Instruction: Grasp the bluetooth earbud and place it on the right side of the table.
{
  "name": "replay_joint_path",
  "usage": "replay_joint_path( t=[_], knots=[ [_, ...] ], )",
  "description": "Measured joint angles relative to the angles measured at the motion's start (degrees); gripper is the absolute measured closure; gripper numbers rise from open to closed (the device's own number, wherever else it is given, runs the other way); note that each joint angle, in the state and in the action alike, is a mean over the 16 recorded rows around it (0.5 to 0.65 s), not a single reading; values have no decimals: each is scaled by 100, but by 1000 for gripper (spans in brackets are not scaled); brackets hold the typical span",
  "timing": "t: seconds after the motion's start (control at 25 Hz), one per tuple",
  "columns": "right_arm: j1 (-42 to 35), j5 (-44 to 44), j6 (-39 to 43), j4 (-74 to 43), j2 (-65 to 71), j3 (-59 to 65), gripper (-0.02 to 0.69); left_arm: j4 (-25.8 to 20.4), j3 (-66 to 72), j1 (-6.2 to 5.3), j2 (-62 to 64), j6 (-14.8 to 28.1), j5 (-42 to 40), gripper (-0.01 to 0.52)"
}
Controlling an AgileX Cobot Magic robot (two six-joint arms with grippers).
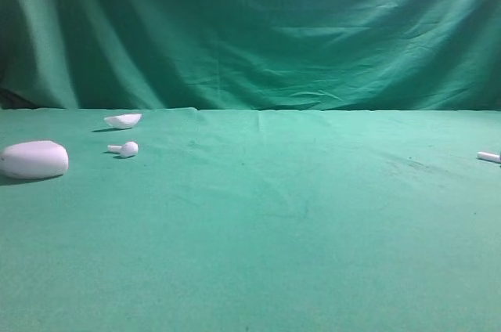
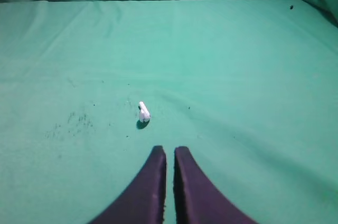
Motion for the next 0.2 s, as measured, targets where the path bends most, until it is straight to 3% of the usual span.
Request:
replay_joint_path(
  t=[0.2],
  knots=[
    [0,16,57,0,0,23,615,0,0,0,0,0,0,514]
  ],
)
